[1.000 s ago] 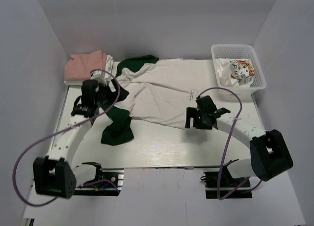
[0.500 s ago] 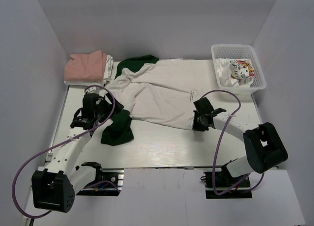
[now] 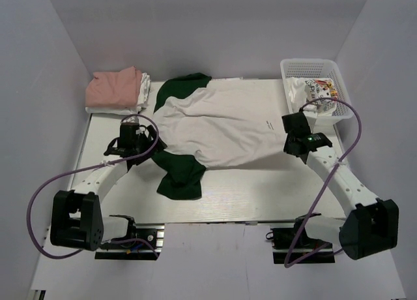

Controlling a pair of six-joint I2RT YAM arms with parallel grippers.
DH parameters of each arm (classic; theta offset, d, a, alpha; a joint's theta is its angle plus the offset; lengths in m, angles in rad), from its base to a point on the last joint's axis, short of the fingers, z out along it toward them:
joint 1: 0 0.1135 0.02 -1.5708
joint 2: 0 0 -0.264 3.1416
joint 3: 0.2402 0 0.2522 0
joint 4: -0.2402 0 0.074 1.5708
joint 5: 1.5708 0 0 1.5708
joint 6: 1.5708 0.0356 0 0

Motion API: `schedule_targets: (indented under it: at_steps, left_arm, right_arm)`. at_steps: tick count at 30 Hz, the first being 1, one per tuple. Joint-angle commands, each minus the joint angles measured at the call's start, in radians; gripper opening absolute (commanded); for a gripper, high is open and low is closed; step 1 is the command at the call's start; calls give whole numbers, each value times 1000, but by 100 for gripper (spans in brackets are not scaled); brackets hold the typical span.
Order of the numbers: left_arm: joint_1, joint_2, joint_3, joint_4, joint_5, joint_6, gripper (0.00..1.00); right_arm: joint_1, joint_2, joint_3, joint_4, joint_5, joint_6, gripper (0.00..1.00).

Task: Fold and stack the t-shirts
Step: Flatten out the tshirt

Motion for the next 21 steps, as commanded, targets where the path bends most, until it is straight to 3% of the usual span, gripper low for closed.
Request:
schedule_targets:
  at_steps: [1, 4, 5, 6, 7, 8, 11, 16, 18, 21]
  left_arm:
    - [3, 44, 33, 41, 10, 24, 100]
    - [3, 99, 33, 97, 19, 43, 100]
    - [3, 113, 33, 115, 51, 43, 100]
    - [3, 130, 42, 126, 63, 43, 100]
    - [3, 142, 51, 149, 77, 58, 100]
    - [3, 156, 51, 149, 102, 58, 100]
    - [3, 168, 93, 70, 151, 70, 100]
    - [-6, -76, -60, -73, 120, -38, 100]
    - [-15, -149, -137, -141, 110, -90, 94]
    - [-26, -215, -232, -155, 97, -134, 90]
  right_arm:
    - [-37, 60, -58, -112, 45, -8, 4]
    - [-65, 95, -69, -124, 56, 3, 43]
    - [-59, 107, -37, -129, 38, -26, 90]
    - [-51, 103, -24, -111, 7, -63, 90]
    - [-38, 98, -17, -94, -184, -103, 90]
    - [-22, 47, -9, -71, -284, -246, 90]
    - [25, -79, -59, 99, -679, -324, 90]
    - [122, -29, -58, 201, -844, -333, 90]
    - [183, 46, -76, 277, -963, -352, 90]
    - [289, 127, -76, 365, -1010, -361, 90]
